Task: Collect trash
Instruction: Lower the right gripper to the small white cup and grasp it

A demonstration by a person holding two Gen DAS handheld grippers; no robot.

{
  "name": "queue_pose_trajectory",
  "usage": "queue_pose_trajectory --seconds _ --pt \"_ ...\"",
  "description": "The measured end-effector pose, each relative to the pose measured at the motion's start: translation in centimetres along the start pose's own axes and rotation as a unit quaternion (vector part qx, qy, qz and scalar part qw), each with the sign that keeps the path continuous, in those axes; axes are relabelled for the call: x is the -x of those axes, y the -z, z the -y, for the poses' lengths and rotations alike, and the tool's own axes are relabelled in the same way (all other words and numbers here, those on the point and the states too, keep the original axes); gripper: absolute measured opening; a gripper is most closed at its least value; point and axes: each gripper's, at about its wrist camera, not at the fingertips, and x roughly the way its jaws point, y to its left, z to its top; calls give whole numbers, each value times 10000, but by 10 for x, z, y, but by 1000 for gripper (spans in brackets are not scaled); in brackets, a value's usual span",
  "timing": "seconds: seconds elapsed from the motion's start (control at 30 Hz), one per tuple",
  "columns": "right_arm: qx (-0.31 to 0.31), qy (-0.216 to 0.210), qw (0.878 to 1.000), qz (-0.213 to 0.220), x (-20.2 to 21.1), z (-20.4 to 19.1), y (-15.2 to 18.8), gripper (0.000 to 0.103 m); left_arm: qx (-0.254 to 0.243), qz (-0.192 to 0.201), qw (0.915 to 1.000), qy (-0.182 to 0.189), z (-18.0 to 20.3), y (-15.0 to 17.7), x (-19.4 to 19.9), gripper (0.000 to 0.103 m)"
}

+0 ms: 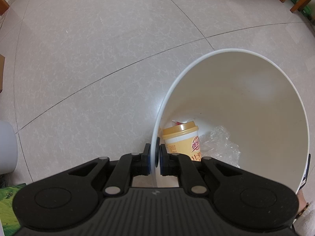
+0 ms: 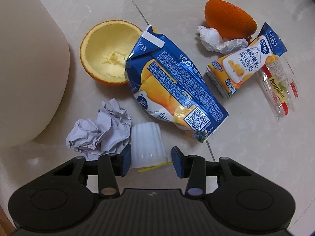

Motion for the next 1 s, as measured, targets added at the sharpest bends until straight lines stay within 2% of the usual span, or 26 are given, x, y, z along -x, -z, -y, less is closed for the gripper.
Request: queue_pose_trajectory --seconds 0.37,0.63,0.67,1.0 --pt "182 -211 9996 24 48 4 -9 48 -2 -3 10000 0 -1 0 0 6" --pt "659 -263 9973 180 135 11 -7 48 -16 0 10000 -21 0 0 -1 6" --pt "663 -104 9977 138 147 10 -9 48 -10 0 10000 -23 0 1 -1 6" --pt "1390 -220 9883 580 263 -22 -30 48 1 2 10000 -38 0 1 -1 6"
